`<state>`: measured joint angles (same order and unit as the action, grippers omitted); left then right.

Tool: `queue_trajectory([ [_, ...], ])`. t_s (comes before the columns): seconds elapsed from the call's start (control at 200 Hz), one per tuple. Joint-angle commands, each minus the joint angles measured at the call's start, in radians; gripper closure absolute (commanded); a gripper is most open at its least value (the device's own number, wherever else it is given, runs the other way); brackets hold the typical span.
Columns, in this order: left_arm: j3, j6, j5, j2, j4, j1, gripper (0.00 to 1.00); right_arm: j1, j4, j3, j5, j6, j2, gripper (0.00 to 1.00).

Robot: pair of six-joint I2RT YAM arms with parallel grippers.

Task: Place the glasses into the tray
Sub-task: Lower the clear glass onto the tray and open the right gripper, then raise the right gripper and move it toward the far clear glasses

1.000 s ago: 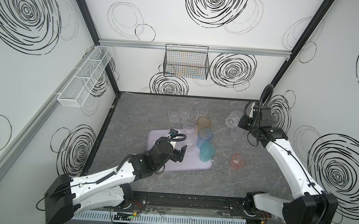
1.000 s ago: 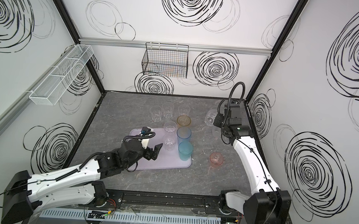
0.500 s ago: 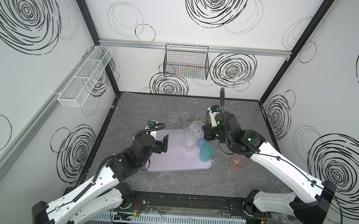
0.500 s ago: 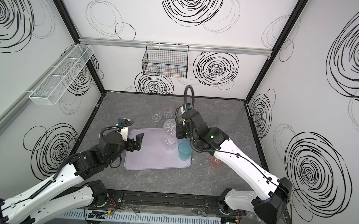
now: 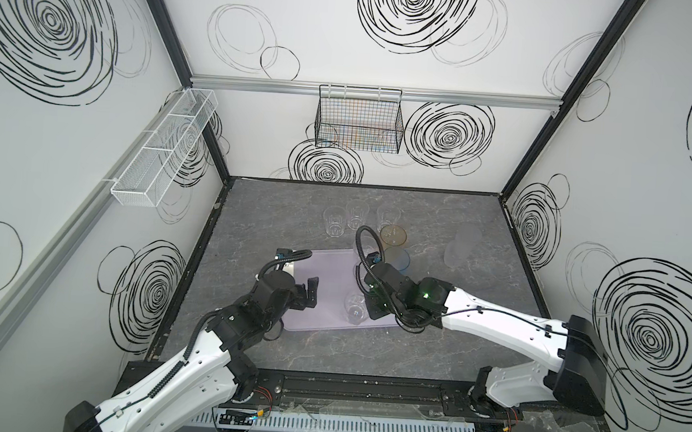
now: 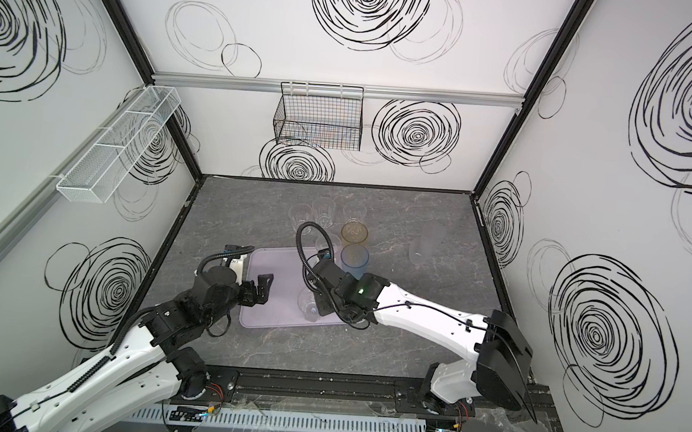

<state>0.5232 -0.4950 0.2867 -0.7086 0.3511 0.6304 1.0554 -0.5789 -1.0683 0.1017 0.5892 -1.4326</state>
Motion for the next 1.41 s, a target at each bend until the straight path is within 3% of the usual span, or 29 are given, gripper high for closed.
queue_trajectory([
  [0.0,-0.022,-0.04,-0.018,-0.019,-0.091,0.022,0.0,-0.003,0.002,0.006,0.056,0.046,-0.046,0.96],
  [0.545,-0.06,-0.077,0.018,-0.128,-0.211,0.154,0.0,-0.076,0.04,0.074,0.114,0.001,-0.055,0.95],
  [0.85,-0.064,-0.089,0.025,-0.141,-0.232,0.179,0.0,-0.035,-0.056,-0.014,0.154,0.033,-0.058,0.66],
  [1.146,-0.103,-0.092,-0.006,-0.17,-0.282,0.208,0.03,-0.04,-0.105,-0.12,0.129,0.038,0.0,0.62],
  [1.401,-0.135,-0.132,0.004,-0.304,-0.404,0.309,0.04,-0.143,-0.017,-0.115,0.181,-0.013,0.1,0.62],
])
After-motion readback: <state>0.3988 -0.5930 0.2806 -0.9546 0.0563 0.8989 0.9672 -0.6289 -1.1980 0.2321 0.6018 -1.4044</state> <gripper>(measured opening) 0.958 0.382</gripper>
